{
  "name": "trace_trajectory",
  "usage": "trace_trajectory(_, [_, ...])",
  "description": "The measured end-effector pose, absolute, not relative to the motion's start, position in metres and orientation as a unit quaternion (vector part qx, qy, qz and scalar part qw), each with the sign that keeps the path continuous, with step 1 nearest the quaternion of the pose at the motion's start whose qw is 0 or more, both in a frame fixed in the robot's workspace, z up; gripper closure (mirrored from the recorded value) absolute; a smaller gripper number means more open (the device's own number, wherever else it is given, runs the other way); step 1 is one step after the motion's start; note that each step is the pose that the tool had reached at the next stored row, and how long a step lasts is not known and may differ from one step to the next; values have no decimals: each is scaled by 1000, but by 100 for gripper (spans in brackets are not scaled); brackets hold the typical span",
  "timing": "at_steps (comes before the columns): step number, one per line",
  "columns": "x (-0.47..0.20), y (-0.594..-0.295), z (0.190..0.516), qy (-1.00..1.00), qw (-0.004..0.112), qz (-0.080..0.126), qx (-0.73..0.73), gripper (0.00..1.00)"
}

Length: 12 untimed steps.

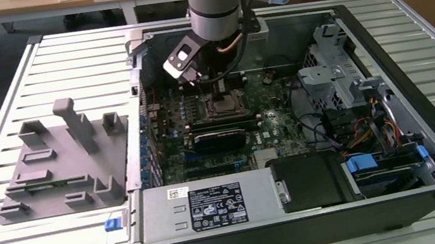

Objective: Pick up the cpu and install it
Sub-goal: 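Close the cpu cover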

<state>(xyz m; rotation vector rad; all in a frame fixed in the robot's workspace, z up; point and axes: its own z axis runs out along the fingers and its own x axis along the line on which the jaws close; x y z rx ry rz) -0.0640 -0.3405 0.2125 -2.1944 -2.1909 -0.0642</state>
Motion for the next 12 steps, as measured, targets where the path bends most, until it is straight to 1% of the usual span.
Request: trace_trajectory(12, [-53,-341,212,-706,20,-21,-707,89])
